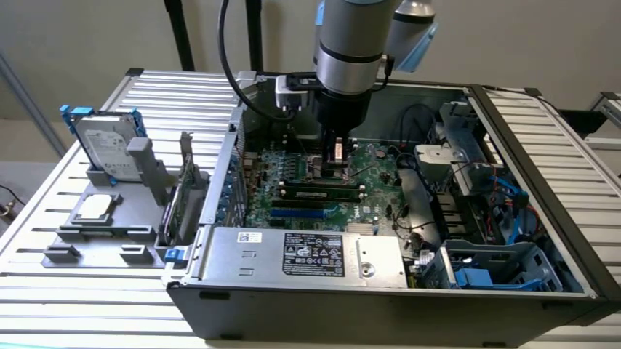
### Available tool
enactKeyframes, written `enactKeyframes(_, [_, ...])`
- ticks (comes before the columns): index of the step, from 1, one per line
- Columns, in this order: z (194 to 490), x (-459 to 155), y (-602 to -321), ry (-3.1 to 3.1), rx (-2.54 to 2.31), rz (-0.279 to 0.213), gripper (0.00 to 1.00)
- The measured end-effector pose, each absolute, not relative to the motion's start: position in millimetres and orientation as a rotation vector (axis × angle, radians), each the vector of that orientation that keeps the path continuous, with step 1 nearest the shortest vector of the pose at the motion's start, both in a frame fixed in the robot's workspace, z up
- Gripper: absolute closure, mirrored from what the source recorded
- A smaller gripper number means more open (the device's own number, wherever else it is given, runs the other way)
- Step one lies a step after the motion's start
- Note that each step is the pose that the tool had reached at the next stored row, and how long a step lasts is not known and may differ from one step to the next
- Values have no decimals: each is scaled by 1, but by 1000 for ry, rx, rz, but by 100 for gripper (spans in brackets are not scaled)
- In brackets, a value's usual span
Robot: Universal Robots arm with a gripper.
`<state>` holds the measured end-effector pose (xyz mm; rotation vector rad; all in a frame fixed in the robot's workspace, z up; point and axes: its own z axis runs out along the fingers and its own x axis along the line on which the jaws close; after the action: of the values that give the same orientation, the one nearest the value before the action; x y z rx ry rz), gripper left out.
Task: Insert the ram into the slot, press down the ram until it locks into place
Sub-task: 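Press down the ram until it locks into place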
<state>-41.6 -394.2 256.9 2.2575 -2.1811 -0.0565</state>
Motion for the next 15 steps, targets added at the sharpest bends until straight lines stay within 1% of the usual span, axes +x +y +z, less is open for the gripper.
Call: enactKeyframes(15, [257, -42, -394, -2187, 2264, -71, 90])
